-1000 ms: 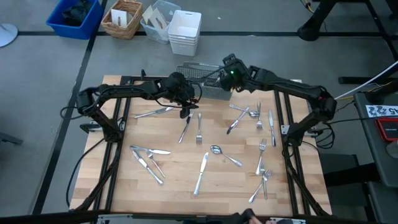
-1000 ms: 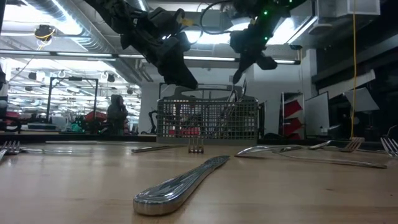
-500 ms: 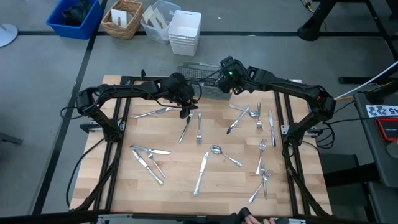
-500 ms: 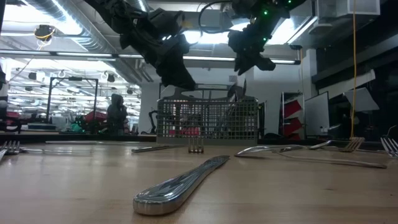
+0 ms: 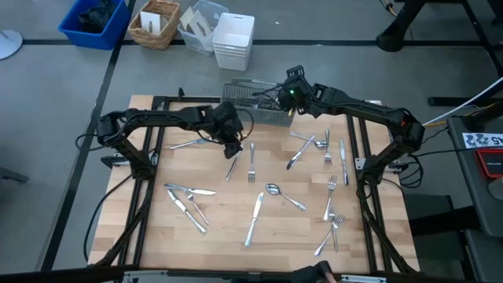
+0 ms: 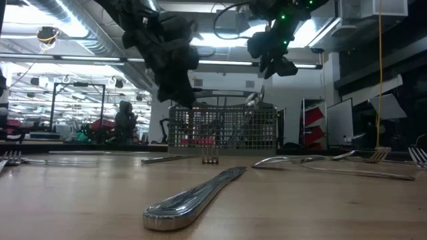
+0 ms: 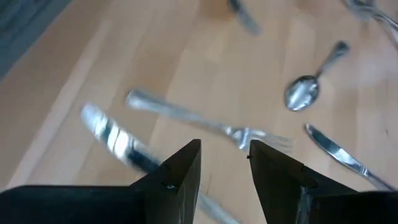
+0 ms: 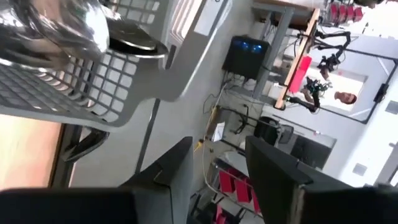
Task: Sort silverware
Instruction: Put the fork into the gray silverware organizer
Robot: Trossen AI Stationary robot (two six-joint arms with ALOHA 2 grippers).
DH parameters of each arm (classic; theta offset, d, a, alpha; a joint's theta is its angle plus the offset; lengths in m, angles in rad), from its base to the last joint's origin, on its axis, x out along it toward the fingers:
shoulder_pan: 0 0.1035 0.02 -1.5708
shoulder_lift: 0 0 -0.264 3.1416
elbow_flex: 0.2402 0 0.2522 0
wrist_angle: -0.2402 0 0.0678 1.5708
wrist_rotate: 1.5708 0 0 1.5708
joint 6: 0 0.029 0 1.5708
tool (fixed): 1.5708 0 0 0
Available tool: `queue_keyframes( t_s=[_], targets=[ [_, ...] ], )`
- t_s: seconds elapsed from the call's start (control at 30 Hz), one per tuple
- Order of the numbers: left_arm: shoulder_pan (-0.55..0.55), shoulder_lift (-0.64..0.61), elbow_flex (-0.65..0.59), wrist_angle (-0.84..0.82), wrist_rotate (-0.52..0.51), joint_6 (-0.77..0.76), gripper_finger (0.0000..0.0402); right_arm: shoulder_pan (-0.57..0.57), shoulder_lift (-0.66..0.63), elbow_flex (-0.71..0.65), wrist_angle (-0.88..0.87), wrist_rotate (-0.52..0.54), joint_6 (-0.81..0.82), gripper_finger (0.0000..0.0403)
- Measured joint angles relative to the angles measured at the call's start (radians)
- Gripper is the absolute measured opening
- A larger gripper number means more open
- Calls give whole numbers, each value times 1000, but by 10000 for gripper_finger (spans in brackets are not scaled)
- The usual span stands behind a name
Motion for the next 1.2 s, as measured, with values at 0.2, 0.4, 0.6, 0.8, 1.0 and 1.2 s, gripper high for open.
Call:
queue_keyframes(
  t_s=[0.2, 0.4, 0.6, 0.8, 1.0, 1.2],
  targets=[
    [-85, 23, 0, 159, 1, 146, 129, 0, -14, 0, -2, 0, 41, 149],
    [-150, 73, 0, 188, -16, 415, 129, 0, -78, 0, -59, -16, 110, 150],
    [-191, 136, 0, 200, -143, 776, 129, 0, -152, 0, -86, -78, 155, 150],
    [-195, 187, 0, 252, -196, 1070, 129, 0, -185, 0, -89, -116, 202, 150],
    [-186, 214, 0, 247, -209, 1175, 129, 0, -188, 0, -98, -121, 234, 150],
    [-186, 245, 0, 245, -209, 1334, 129, 0, -188, 0, -118, -121, 262, 150]
  ],
)
